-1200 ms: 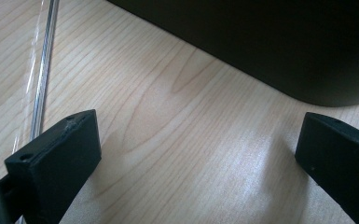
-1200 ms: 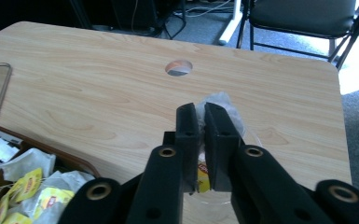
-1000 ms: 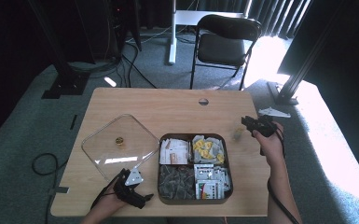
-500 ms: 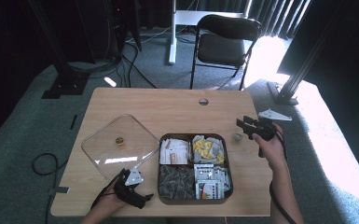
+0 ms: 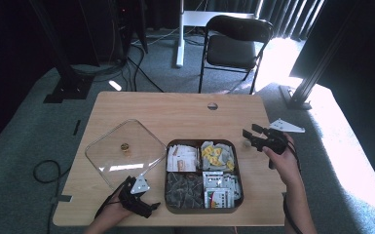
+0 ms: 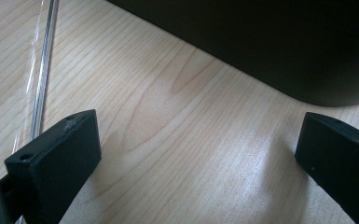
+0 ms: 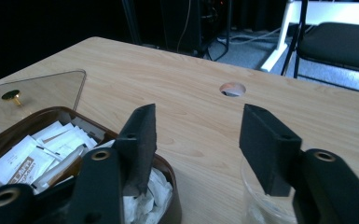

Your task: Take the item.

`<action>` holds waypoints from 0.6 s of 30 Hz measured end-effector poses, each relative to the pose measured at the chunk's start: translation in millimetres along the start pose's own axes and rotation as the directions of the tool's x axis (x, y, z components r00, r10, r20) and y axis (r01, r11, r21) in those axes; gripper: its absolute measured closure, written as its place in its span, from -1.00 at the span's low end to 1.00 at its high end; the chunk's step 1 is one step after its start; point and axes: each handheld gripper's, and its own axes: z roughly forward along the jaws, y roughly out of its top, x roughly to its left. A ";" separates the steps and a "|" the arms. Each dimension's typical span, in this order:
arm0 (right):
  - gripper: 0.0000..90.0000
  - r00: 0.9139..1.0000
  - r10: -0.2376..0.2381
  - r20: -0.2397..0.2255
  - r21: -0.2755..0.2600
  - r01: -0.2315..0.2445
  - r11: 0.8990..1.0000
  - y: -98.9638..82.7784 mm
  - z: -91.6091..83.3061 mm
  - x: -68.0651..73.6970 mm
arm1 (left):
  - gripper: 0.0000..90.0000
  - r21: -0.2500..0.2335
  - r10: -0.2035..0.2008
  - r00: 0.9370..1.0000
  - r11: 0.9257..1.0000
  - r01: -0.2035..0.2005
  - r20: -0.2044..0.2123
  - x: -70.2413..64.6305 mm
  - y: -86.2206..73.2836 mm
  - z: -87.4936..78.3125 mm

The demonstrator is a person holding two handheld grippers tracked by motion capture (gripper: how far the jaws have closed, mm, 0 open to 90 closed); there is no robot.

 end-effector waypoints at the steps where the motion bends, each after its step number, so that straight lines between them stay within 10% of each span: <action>1: -0.10 1.000 -0.009 -0.004 -0.015 0.009 1.000 -2.0 -1.1 0.5 | -0.99 0.000 0.000 1.000 1.000 0.000 0.000 0.0 0.0 0.0; 18: -0.44 0.998 -0.059 -0.028 -0.002 0.059 0.998 -34.7 -17.0 16.0 | -0.99 0.000 0.000 1.000 1.000 0.000 0.000 0.0 0.0 0.0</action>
